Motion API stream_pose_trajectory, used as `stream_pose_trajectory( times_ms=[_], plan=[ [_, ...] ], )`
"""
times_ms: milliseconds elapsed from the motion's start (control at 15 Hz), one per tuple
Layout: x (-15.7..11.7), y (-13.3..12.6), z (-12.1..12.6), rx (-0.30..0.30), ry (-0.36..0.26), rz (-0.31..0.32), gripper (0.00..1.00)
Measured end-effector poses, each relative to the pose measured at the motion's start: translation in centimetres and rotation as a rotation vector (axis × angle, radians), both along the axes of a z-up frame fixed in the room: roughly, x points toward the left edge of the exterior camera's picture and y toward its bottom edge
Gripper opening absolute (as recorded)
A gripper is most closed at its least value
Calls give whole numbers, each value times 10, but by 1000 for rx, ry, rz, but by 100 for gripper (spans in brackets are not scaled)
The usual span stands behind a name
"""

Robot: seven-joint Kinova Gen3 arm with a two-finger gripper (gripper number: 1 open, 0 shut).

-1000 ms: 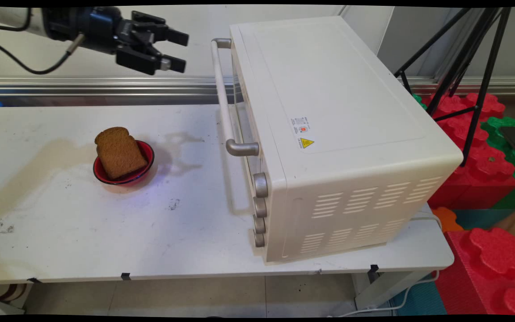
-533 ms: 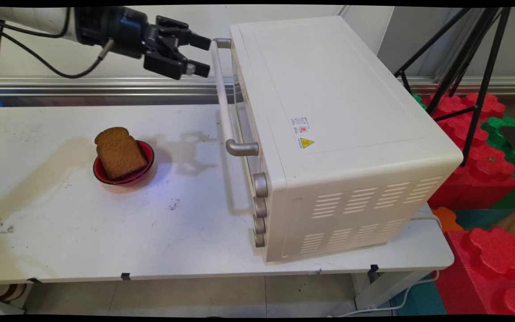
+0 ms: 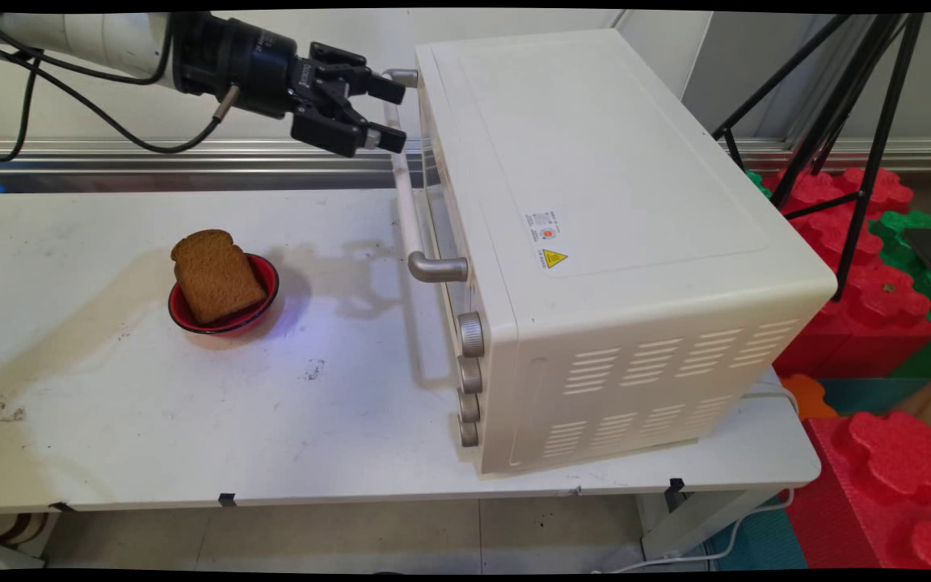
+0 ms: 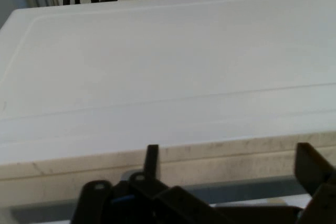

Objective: Open the oven

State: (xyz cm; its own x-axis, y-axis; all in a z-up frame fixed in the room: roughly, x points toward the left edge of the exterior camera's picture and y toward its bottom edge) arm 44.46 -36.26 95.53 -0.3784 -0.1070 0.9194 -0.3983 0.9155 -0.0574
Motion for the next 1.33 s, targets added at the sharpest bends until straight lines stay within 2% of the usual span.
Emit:
stream_pose_trajectory(
  times_ms=[67,133,1333],
  plan=[
    [-1,0,0,0,0,0,100],
    [-2,-1,-1,-1,-1,0,0],
    [-14,-5,-22,20,-25,4,0]
  ],
)
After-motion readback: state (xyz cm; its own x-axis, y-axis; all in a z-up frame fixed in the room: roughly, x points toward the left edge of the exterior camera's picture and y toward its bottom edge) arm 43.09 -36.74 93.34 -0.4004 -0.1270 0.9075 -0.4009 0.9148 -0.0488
